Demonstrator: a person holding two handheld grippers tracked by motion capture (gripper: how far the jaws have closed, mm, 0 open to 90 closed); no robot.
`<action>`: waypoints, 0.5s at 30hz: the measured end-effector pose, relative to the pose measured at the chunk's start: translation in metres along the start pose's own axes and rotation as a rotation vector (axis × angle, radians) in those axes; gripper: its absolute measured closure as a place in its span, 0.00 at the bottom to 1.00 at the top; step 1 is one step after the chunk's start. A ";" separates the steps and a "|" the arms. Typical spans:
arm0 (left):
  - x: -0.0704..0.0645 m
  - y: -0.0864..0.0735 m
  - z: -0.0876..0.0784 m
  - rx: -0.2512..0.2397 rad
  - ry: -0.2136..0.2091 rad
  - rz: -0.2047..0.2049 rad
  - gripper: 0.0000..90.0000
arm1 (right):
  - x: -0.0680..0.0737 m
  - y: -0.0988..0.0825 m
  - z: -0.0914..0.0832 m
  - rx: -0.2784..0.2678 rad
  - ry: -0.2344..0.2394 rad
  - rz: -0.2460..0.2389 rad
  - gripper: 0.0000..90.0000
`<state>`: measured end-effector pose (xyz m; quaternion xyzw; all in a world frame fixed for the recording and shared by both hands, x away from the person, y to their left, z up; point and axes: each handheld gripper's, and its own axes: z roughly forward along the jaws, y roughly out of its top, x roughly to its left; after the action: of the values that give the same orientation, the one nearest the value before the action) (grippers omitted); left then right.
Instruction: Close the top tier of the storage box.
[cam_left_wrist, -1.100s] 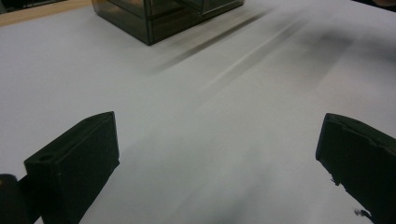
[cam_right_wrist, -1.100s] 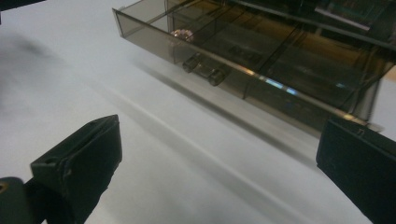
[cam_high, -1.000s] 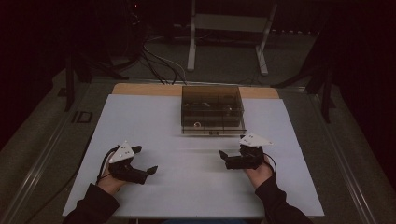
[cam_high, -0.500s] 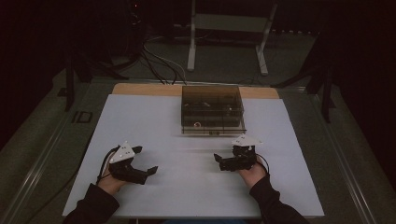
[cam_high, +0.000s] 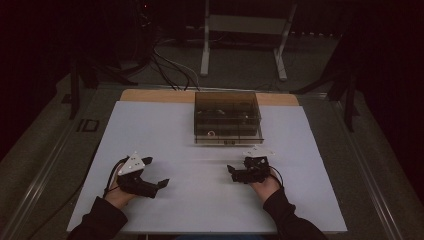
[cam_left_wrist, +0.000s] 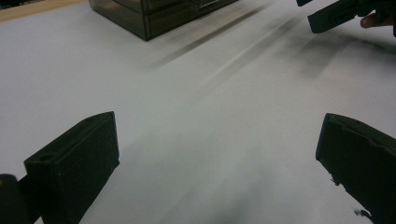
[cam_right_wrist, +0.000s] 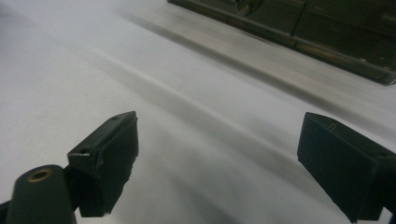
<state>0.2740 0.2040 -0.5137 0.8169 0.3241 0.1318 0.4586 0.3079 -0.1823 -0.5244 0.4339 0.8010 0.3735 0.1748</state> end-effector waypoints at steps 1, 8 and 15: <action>0.000 0.000 0.000 -0.001 -0.001 -0.001 0.01 | 0.000 0.000 0.000 0.001 0.001 0.001 0.14; -0.001 0.000 0.000 0.003 -0.003 0.002 0.01 | 0.003 -0.001 0.001 0.009 -0.002 -0.007 0.17; -0.001 0.000 0.000 0.005 -0.008 -0.001 0.01 | 0.010 0.000 -0.002 0.022 0.017 -0.013 0.18</action>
<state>0.2738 0.2033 -0.5139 0.8186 0.3228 0.1275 0.4577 0.3012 -0.1751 -0.5228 0.4274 0.8094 0.3671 0.1657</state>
